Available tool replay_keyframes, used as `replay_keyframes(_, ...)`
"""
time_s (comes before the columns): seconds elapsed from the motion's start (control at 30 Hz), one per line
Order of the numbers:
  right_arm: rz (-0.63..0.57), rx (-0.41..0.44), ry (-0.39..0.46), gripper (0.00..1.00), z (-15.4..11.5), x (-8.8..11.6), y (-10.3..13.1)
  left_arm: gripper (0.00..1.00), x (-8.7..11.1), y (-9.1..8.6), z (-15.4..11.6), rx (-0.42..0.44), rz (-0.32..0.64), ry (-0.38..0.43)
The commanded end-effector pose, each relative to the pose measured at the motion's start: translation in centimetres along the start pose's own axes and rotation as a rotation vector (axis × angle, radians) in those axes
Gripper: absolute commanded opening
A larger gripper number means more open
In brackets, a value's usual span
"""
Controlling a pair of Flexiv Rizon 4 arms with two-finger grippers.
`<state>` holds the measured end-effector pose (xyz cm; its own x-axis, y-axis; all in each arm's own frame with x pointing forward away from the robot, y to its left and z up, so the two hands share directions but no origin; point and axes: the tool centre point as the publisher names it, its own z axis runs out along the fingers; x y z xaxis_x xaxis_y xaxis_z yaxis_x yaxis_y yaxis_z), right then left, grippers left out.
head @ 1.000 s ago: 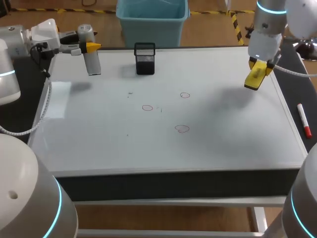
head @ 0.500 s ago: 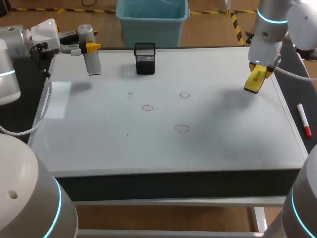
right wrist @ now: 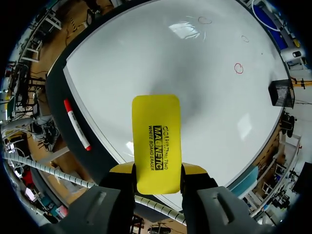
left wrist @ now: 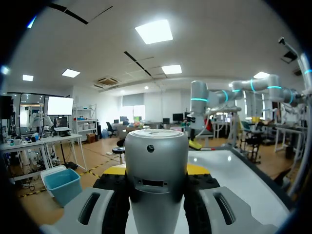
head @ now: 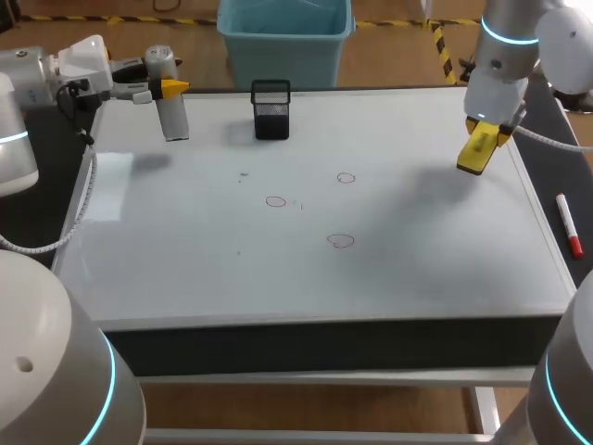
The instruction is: Pick up the inspection probe, press it on each red-marked spot on the whiteboard one by one, put down the probe, pick up the eraser, and wipe off all the red marks.
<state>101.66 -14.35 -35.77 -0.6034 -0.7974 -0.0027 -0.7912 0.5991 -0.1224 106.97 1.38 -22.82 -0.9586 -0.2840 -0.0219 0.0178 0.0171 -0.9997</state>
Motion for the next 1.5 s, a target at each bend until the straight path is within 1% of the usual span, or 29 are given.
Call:
replay_keyframes(0.03,-0.002,0.003,0.001,0.00,-0.1,0.1,0.0,0.00,1.3,-0.5,1.5,-0.003,-0.010,0.032)
replay_keyframes(0.17,-0.002,0.003,0.001,0.00,-0.1,0.1,0.0,0.00,4.2,-0.5,3.7,0.020,-0.036,0.093)
replay_keyframes(0.2,-0.002,0.003,0.001,0.00,-0.1,0.1,0.0,0.00,5.0,-0.5,4.3,0.037,-0.034,0.119)
replay_keyframes(0.37,-0.002,0.003,0.001,0.00,-0.1,0.1,0.0,0.00,8.7,-0.7,7.3,0.051,-0.039,0.235)
replay_keyframes(0.57,-0.002,0.003,0.001,0.00,-0.1,0.1,0.0,0.00,12.1,-0.3,9.9,0.069,-0.046,0.352)
replay_keyframes(0.67,-0.002,0.003,0.001,0.00,-0.1,0.1,0.0,0.00,13.7,-0.2,11.0,0.074,-0.045,0.392)
replay_keyframes(0.77,-0.002,0.003,0.001,0.00,-0.1,0.1,0.0,0.00,15.1,0.1,12.0,0.071,-0.035,0.412)
replay_keyframes(0.9,-0.002,0.003,0.001,0.00,-0.1,0.1,0.0,0.00,16.7,1.1,12.9,0.074,-0.039,0.443)
replay_keyframes(1.17,-0.002,0.003,0.001,0.00,-0.1,0.1,0.0,0.00,18.4,2.3,13.9,0.089,-0.026,0.470)
replay_keyframes(1.2,-0.002,0.003,0.001,0.00,-0.1,0.1,0.0,0.00,18.5,2.4,14.0,0.076,-0.018,0.474)
replay_keyframes(1.5,-0.002,0.003,0.001,0.00,-0.1,0.1,0.0,0.00,18.5,3.1,14.4,0.078,-0.012,0.490)
